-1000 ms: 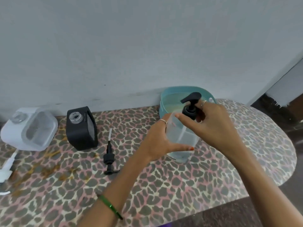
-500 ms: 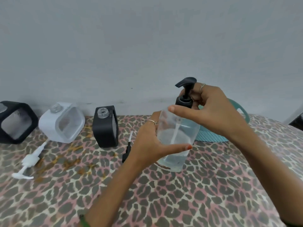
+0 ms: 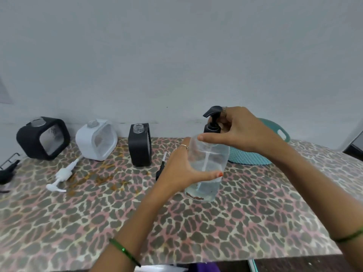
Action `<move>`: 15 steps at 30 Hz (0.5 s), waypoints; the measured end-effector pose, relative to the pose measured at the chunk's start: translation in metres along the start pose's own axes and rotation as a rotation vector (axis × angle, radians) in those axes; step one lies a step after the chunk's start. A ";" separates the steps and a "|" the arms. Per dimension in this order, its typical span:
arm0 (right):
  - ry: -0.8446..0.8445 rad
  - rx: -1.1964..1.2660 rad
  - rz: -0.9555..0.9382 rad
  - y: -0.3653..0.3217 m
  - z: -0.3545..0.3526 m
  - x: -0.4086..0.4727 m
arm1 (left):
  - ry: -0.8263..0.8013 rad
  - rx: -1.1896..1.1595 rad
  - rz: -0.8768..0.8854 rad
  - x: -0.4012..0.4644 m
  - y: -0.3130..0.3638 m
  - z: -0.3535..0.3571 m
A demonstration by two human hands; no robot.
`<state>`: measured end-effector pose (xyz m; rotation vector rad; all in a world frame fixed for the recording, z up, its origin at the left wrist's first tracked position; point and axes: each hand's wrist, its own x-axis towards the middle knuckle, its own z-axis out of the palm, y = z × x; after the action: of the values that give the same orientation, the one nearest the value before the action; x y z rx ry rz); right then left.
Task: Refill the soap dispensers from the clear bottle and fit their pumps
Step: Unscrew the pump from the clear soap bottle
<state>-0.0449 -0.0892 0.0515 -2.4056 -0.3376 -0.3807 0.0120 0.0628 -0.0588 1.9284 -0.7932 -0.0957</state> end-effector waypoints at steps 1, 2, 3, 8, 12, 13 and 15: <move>-0.003 -0.035 -0.011 -0.001 0.000 -0.001 | -0.020 0.027 0.008 0.001 0.000 -0.001; -0.005 -0.059 -0.022 -0.001 0.000 -0.001 | -0.036 0.042 0.011 0.002 0.001 -0.003; -0.008 -0.067 -0.027 0.000 -0.001 0.000 | -0.050 0.045 0.009 0.002 0.002 -0.004; -0.128 -0.041 -0.059 0.004 -0.006 0.000 | -0.113 0.061 -0.011 0.007 -0.001 -0.009; -0.329 0.001 -0.021 0.002 -0.021 0.003 | -0.195 0.095 -0.042 0.008 0.001 -0.013; -0.380 0.018 0.007 0.001 -0.026 0.004 | -0.213 0.096 -0.046 0.008 0.003 -0.013; -0.445 0.024 0.065 -0.001 -0.034 0.004 | -0.227 0.081 -0.062 0.008 0.005 -0.013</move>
<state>-0.0481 -0.1101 0.0784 -2.4549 -0.4535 0.1941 0.0204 0.0673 -0.0460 2.0427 -0.8978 -0.3294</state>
